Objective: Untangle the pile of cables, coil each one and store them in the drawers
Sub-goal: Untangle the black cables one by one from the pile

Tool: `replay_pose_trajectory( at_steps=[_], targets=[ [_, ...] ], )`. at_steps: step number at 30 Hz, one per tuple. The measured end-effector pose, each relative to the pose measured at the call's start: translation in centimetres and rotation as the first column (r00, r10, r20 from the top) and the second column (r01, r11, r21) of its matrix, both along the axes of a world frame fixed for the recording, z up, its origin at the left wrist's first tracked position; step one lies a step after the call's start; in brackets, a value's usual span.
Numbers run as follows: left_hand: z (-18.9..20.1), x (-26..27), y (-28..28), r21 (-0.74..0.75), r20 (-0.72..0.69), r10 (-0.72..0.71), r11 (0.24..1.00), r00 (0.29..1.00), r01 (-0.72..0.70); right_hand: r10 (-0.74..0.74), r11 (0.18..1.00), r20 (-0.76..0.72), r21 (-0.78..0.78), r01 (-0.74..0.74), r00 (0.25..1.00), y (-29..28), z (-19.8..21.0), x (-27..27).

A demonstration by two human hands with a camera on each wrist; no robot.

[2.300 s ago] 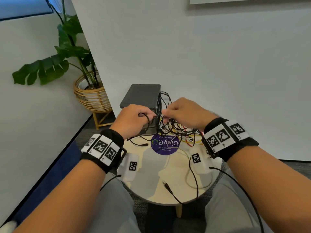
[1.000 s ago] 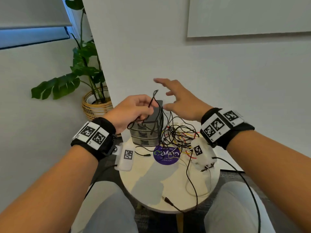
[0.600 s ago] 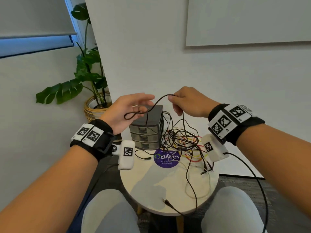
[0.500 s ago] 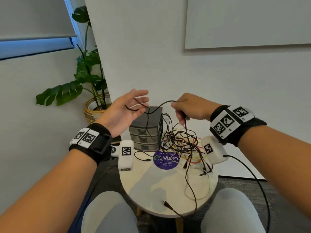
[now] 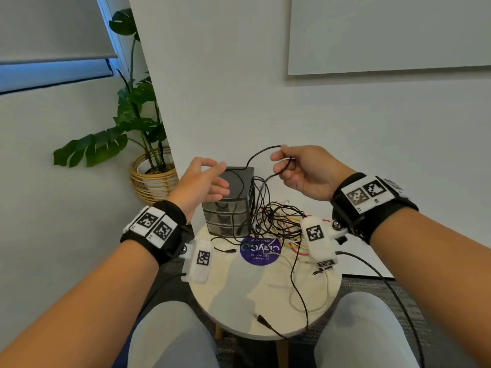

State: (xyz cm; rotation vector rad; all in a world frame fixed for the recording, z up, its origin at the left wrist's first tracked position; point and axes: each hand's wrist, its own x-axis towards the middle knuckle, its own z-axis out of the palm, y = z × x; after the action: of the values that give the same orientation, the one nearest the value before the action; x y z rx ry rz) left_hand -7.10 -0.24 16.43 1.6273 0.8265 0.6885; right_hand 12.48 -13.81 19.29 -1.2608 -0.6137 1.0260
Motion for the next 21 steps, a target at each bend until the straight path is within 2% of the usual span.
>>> replay_pose_trajectory(
  at_steps=[1, 3, 5, 6, 9, 11, 12, 13, 14, 15, 18, 21],
  targets=[
    [0.2, 0.2, -0.7, 0.031, -0.001, -0.04, 0.999, 0.999, 0.04, -0.005, 1.0, -0.025, 0.01, 0.005, 1.0, 0.2, 0.2, -0.4],
    [0.5, 0.5, -2.2, 0.042, 0.005, -0.209, 0.977, 0.978, 0.209, -0.012, 0.999, -0.038, 0.033, 0.013, 0.999, 0.7, 0.5, -1.1],
    [0.7, 0.8, -3.6, 0.003, 0.024, -0.394, 0.919, 0.919, 0.394, -0.015, 0.998, -0.04, 0.068, 0.018, 0.999, 1.2, 0.6, -1.6],
    [0.8, 0.9, -4.0, 0.001, 0.043, -0.442, 0.897, 0.896, 0.442, -0.02, 0.996, -0.039, 0.082, 0.023, 0.999, 1.3, 0.6, -1.9],
    [1.2, 1.1, -4.2, 0.101, 0.055, -0.389, 0.918, 0.92, 0.383, -0.078, 0.994, 0.018, 0.078, 0.077, 0.997, 1.6, 0.2, -2.2],
    [1.5, 1.1, -3.9, 0.155, 0.062, -0.348, 0.929, 0.936, 0.335, -0.143, 0.989, 0.192, 0.06, 0.134, 0.971, 1.8, -0.6, -2.0],
    [1.7, 1.0, -3.7, 0.14, 0.081, -0.351, 0.93, 0.933, 0.338, -0.179, 0.984, 0.337, 0.068, 0.166, 0.924, 1.8, -1.1, -1.8],
    [1.7, 0.9, -3.5, 0.108, 0.112, -0.365, 0.929, 0.924, 0.354, -0.205, 0.979, 0.489, 0.097, 0.181, 0.848, 1.7, -1.3, -1.9],
    [1.7, 0.8, -3.4, 0.066, 0.153, -0.381, 0.925, 0.912, 0.375, -0.21, 0.978, 0.603, 0.138, 0.159, 0.77, 1.5, -1.6, -2.0],
    [1.7, 0.7, -3.3, 0.016, 0.209, -0.394, 0.917, 0.895, 0.4, -0.193, 0.98, 0.664, 0.169, 0.107, 0.722, 1.3, -1.8, -2.2],
    [1.8, 0.4, -3.3, -0.099, 0.417, -0.408, 0.868, 0.812, 0.487, -0.091, 0.982, 0.698, 0.183, -0.054, 0.71, 0.6, -2.4, -3.2],
    [2.0, 0.2, -3.5, -0.108, 0.53, -0.36, 0.869, 0.768, 0.482, -0.06, 0.982, 0.724, 0.167, -0.09, 0.687, 0.6, -3.6, -3.5]
  ],
)
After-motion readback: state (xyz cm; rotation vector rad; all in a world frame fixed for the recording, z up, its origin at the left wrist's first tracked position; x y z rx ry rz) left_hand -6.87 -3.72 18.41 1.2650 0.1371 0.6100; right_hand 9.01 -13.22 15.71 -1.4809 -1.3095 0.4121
